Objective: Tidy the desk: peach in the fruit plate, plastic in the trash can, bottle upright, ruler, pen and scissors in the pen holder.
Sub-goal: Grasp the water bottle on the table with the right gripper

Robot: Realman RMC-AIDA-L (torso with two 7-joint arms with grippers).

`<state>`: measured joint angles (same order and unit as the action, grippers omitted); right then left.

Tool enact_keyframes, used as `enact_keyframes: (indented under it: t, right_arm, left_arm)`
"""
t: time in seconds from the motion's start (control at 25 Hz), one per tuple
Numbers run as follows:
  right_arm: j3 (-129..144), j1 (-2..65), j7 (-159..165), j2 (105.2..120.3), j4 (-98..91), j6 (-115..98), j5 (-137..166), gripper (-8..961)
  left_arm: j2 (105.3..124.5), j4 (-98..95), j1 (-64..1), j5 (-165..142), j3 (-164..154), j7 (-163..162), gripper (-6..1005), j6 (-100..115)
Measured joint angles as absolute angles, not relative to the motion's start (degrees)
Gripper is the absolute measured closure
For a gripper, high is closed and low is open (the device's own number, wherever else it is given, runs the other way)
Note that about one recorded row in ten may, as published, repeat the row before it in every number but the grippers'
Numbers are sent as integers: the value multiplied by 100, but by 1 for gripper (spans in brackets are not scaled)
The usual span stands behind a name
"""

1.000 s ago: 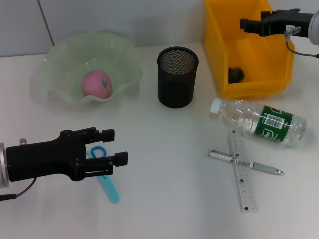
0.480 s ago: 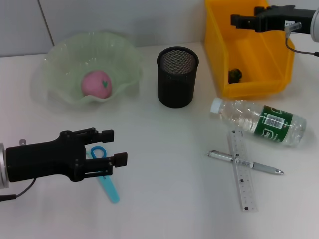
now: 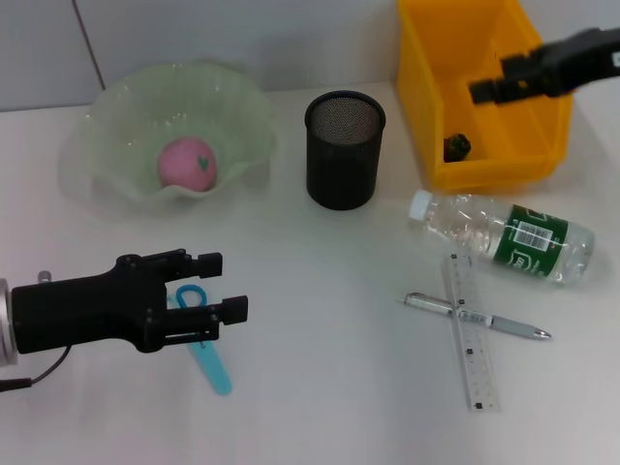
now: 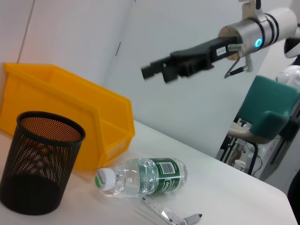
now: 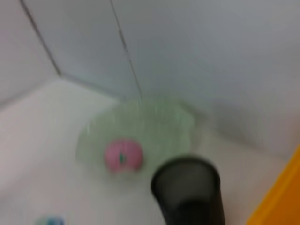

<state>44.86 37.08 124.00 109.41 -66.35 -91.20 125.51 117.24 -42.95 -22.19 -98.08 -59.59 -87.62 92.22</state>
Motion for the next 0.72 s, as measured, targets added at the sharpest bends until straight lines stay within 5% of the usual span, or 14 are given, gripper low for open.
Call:
enact_keyframes:
  t: [0.24, 0.72]
  right_arm:
    - [4344, 4484, 12411, 10723, -6264, -10047, 14110, 177]
    - [5475, 4803, 12395, 10869, -6253, -10091, 15332, 176]
  left_arm:
    - [11725, -4297, -2252, -9805, -5959, -8801, 213, 9229]
    - [11595, -4297, -2268, -9821, -5914, -8939, 213, 9127]
